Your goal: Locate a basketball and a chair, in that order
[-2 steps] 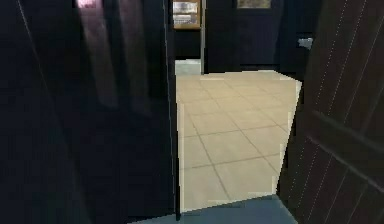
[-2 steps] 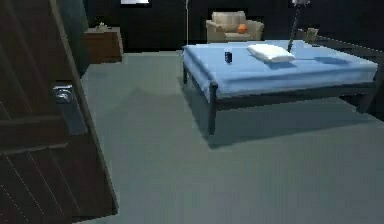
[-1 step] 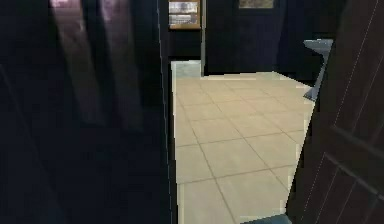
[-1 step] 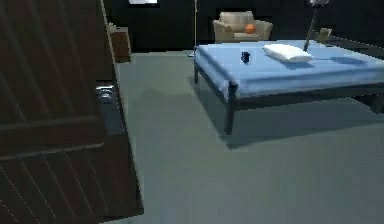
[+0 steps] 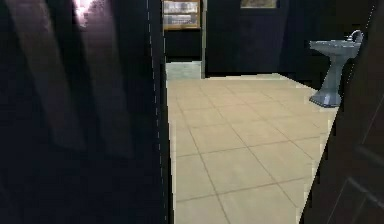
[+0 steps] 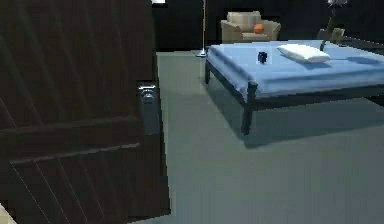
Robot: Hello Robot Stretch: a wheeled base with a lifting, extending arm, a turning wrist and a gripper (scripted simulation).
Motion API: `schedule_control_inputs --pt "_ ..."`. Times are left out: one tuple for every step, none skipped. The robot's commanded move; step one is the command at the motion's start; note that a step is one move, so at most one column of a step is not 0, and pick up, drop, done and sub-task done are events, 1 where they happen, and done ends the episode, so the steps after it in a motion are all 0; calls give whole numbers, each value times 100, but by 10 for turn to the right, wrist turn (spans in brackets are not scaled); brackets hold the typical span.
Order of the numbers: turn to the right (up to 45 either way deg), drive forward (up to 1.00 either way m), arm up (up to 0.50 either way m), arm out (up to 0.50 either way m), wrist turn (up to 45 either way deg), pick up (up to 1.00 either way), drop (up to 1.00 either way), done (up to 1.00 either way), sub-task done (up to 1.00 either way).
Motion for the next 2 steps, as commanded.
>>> schedule_control_inputs --pt "300 0 0 0 0 0 0 0 0" --pt "0 40 0 0 0 0 0 0 0"
